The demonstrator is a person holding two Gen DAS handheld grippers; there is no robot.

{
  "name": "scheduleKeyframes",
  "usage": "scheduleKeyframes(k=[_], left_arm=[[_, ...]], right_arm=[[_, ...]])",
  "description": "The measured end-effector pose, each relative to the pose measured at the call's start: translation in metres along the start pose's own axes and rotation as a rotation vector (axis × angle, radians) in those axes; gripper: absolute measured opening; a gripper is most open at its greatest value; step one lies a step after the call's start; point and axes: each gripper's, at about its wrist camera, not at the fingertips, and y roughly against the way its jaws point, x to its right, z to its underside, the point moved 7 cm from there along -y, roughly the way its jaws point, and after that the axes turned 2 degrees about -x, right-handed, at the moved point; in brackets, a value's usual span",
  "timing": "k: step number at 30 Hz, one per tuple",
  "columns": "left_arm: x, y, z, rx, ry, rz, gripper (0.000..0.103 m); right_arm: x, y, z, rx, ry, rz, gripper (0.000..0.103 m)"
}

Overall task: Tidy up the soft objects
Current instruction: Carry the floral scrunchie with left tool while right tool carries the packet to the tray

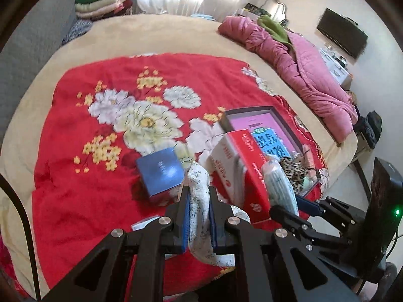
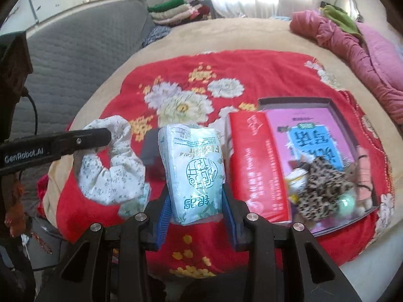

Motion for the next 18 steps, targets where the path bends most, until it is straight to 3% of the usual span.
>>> scheduleKeyframes(k=[18], left_arm=[[0.109,0.002,-0.031,0.034,-0.145,0.019,0.013]], right_arm=[[0.127,0.083,-0.007,0.148,-0.191,0.136,0.038]])
